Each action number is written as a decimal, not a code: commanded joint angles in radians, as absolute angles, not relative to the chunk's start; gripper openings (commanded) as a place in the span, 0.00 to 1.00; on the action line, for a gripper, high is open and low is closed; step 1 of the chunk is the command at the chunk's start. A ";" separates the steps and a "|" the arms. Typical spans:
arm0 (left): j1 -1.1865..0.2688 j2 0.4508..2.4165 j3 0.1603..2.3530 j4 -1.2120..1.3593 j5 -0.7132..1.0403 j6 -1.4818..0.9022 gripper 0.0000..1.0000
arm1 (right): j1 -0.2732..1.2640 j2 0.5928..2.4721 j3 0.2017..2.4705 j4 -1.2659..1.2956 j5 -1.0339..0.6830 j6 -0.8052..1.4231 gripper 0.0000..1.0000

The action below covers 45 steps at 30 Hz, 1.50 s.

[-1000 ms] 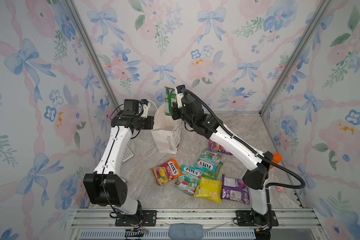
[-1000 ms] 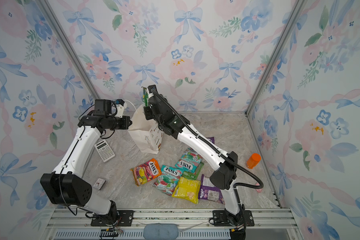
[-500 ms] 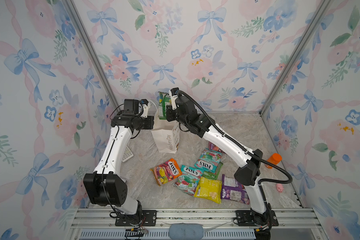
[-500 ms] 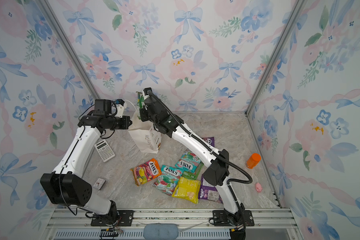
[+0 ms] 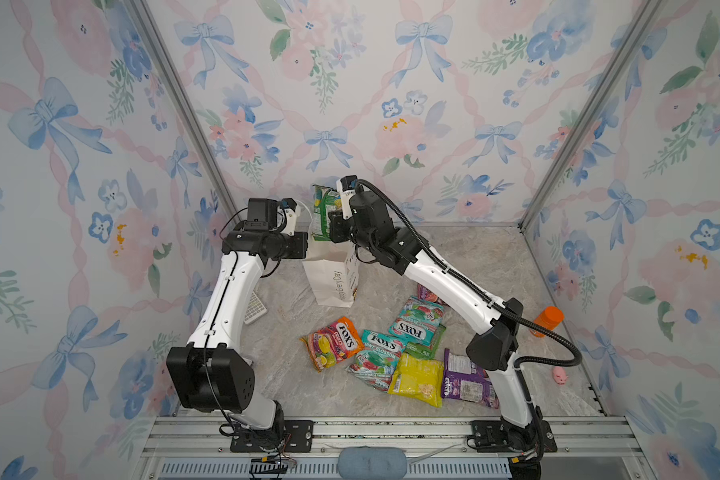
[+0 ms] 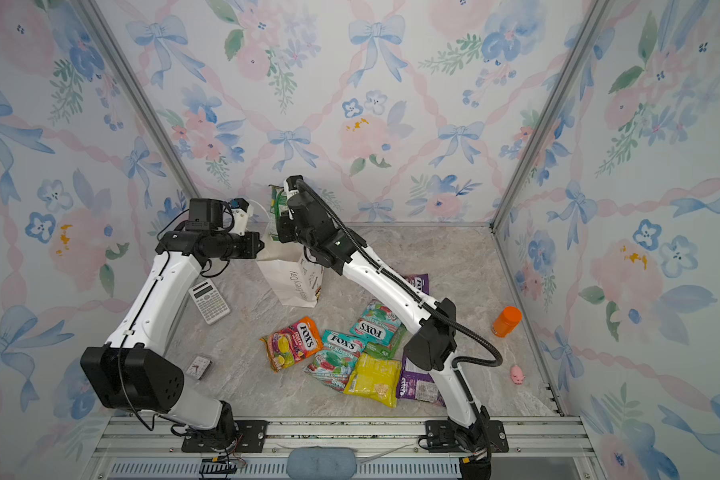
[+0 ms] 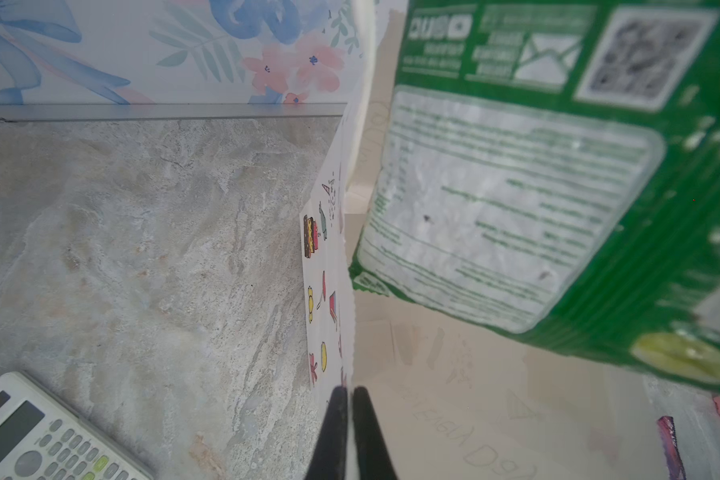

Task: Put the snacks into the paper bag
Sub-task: 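Lower the green snack bag into the white bag and open the right gripper, then move the right gripper back over the candy pile toward the teal mint bag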

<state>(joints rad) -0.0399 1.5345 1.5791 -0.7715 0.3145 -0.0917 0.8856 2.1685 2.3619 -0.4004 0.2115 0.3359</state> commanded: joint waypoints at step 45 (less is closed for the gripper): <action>-0.025 1.531 1.567 -0.761 0.310 -0.106 0.00 | 0.736 1.648 1.675 -0.301 -0.102 0.473 0.73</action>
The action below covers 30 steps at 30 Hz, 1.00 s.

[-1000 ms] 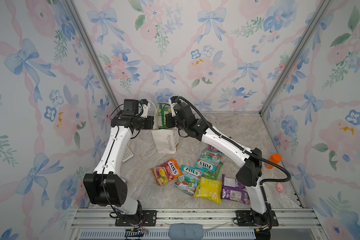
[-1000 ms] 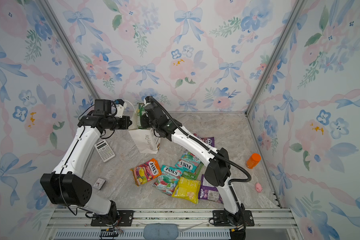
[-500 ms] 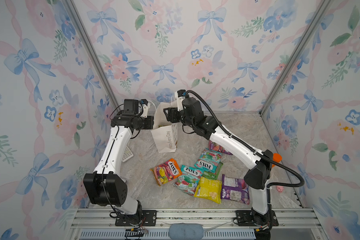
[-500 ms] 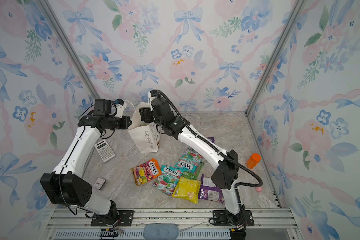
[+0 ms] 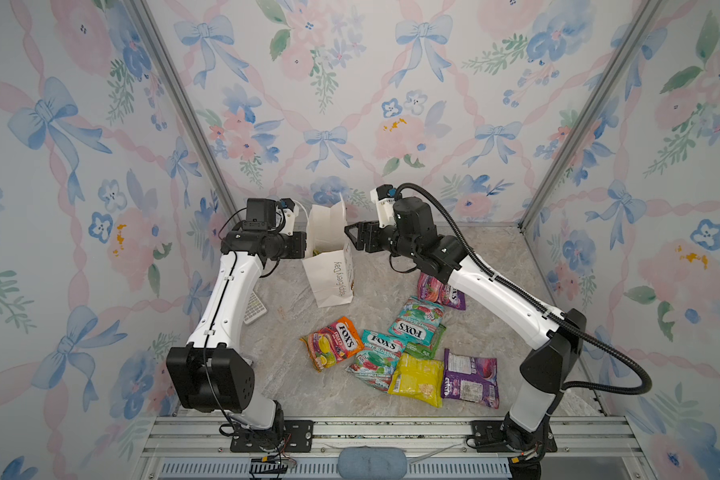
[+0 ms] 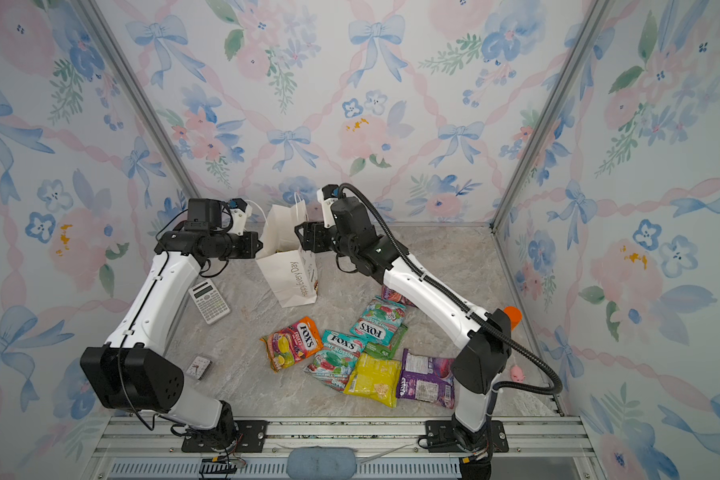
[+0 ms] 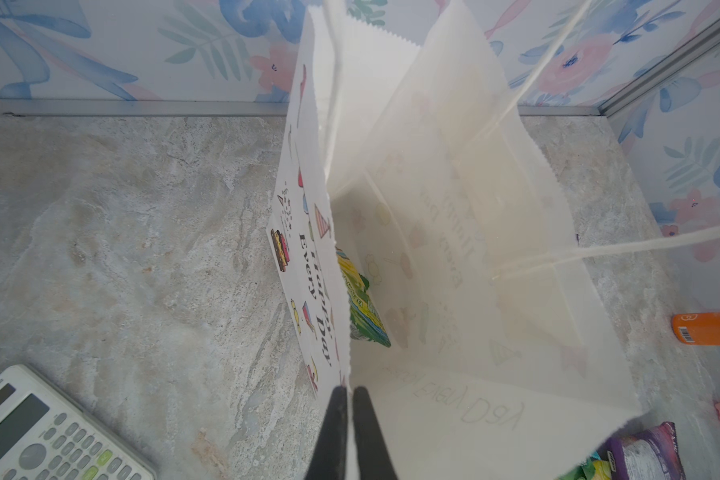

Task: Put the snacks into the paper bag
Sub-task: 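Move the right gripper back over the candy pile toward the teal mint bag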

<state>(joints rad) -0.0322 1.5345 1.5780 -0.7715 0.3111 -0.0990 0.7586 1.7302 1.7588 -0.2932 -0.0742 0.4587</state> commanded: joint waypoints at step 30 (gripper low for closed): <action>-0.009 1.525 1.560 -0.743 0.291 -0.114 0.00 | 0.470 1.259 0.699 -0.302 -0.111 0.793 0.70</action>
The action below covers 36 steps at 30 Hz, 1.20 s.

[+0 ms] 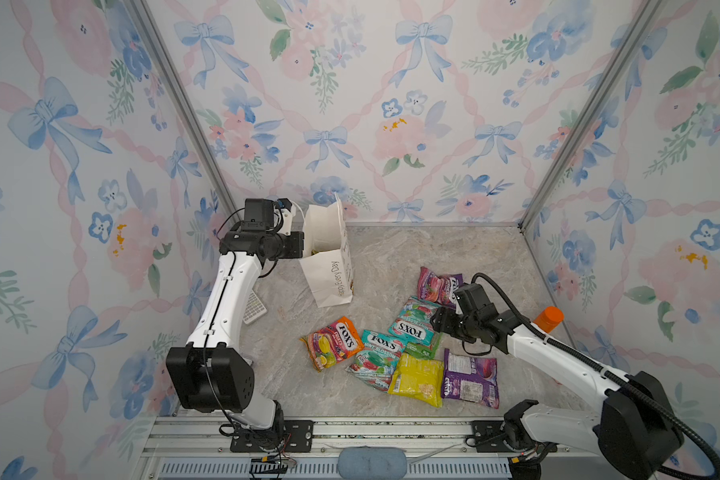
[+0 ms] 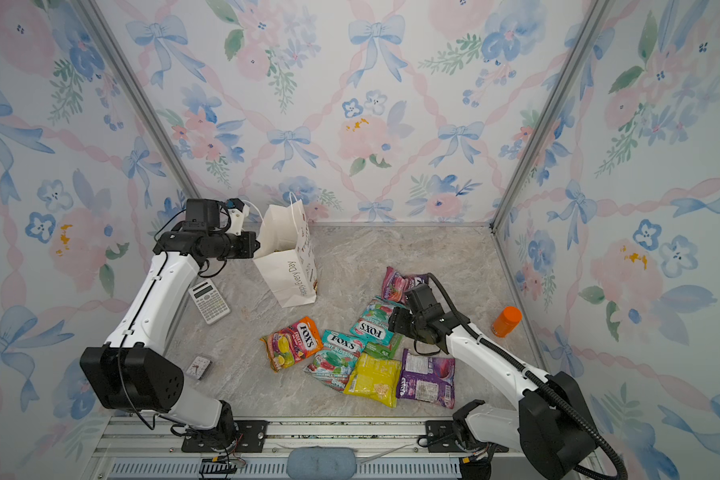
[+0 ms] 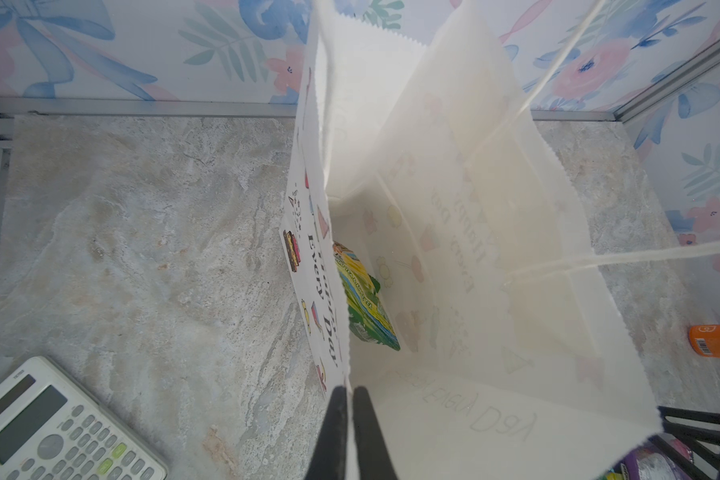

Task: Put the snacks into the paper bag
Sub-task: 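Move the right gripper back over the candy pile toward the teal mint bag, then close the right gripper on the teal Fox's mint blossom bag's top edge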

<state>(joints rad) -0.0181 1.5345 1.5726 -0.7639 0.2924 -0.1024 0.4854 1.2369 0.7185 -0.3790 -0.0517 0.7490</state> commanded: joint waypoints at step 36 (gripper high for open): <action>-0.025 1.497 1.550 -0.703 0.364 -0.129 0.00 | 0.450 1.471 0.652 -0.008 -0.227 0.904 0.08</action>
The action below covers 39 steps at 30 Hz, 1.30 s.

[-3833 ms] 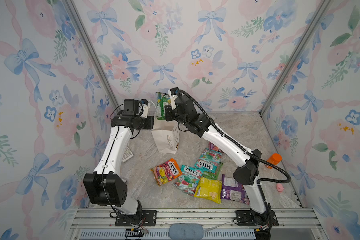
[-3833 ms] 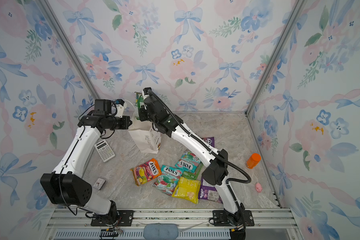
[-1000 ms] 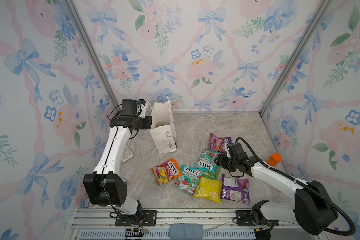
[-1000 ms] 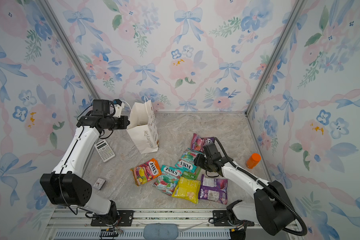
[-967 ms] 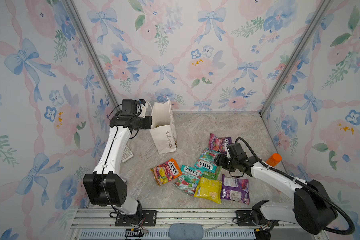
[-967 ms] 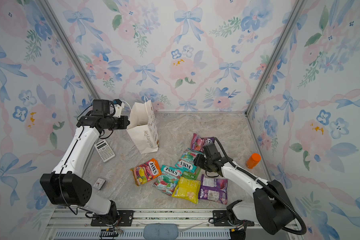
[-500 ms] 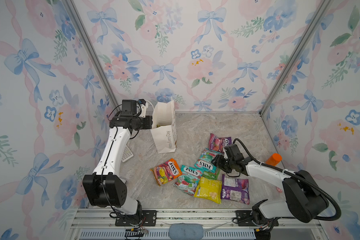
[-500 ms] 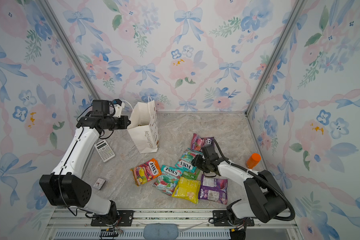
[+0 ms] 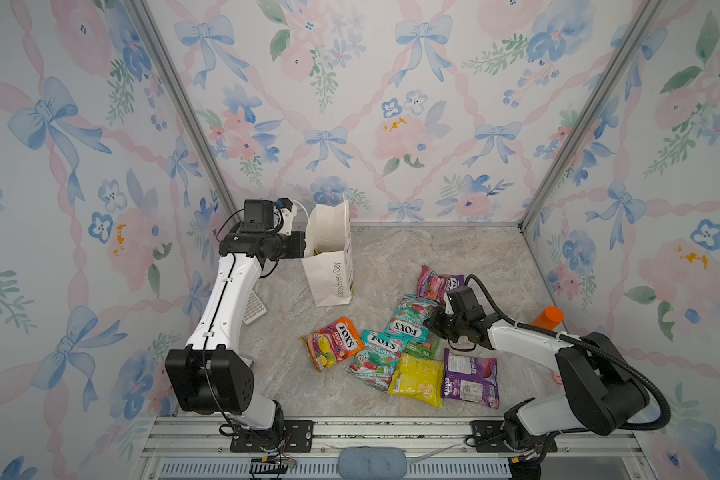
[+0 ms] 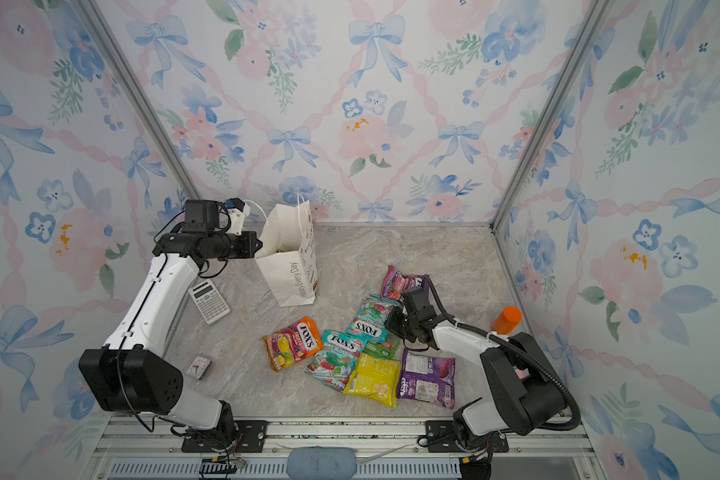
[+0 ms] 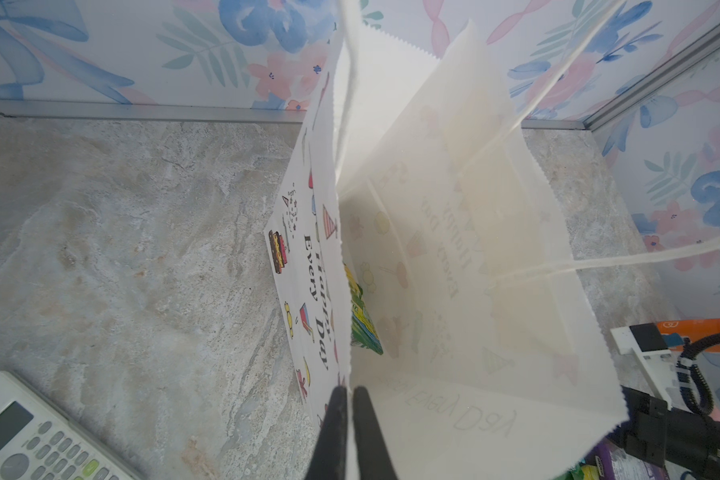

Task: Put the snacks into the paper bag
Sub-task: 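Close the right gripper on the teal Fox's mint blossom bag's top edge, then lift the teal mint bag with the right gripper above the white bag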

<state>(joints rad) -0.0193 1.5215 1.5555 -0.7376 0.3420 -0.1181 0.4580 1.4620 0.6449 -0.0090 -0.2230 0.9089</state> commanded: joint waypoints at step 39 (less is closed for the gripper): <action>-0.070 1.500 1.549 -0.704 0.356 -0.120 0.00 | 0.564 1.523 1.533 -0.332 -0.104 0.468 0.00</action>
<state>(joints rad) -0.0620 1.5211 1.5520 -0.7300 0.3416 -0.1177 0.5510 1.5082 1.4490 -0.3473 -0.0975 0.5175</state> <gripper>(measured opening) 0.047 0.046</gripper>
